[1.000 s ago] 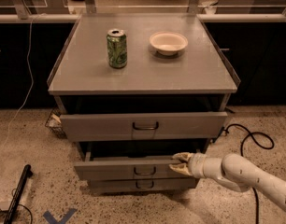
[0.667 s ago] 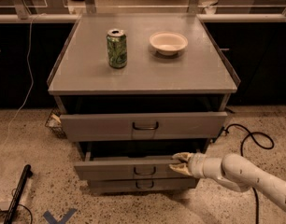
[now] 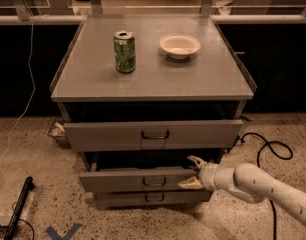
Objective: Open middle drawer
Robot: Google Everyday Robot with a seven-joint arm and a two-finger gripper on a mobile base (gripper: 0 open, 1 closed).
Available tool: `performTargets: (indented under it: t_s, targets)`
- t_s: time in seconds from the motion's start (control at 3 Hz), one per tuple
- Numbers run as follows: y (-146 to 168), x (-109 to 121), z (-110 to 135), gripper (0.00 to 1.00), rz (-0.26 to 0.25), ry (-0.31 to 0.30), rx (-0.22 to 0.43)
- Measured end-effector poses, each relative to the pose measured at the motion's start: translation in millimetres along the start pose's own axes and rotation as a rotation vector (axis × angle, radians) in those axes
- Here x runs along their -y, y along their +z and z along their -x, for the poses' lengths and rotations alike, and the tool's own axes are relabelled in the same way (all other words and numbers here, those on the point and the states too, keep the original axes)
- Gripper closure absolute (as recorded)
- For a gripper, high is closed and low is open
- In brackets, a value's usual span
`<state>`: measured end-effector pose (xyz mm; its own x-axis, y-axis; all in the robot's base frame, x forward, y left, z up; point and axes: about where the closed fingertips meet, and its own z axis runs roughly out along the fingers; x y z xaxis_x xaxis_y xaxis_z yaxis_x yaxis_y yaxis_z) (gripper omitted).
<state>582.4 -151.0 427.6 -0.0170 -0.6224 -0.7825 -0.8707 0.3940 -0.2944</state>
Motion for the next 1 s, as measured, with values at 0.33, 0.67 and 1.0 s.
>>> performTargets:
  t_s: [0.33, 0.67, 1.0]
  targets:
    - [11.7, -2.7, -3.8, 0.00, 0.023, 0.004, -0.014]
    - [17.5, -5.5, -7.7, 0.00, 0.039, 0.006, -0.026]
    - [17.8, -5.7, -7.9, 0.26, 0.040, 0.006, -0.027]
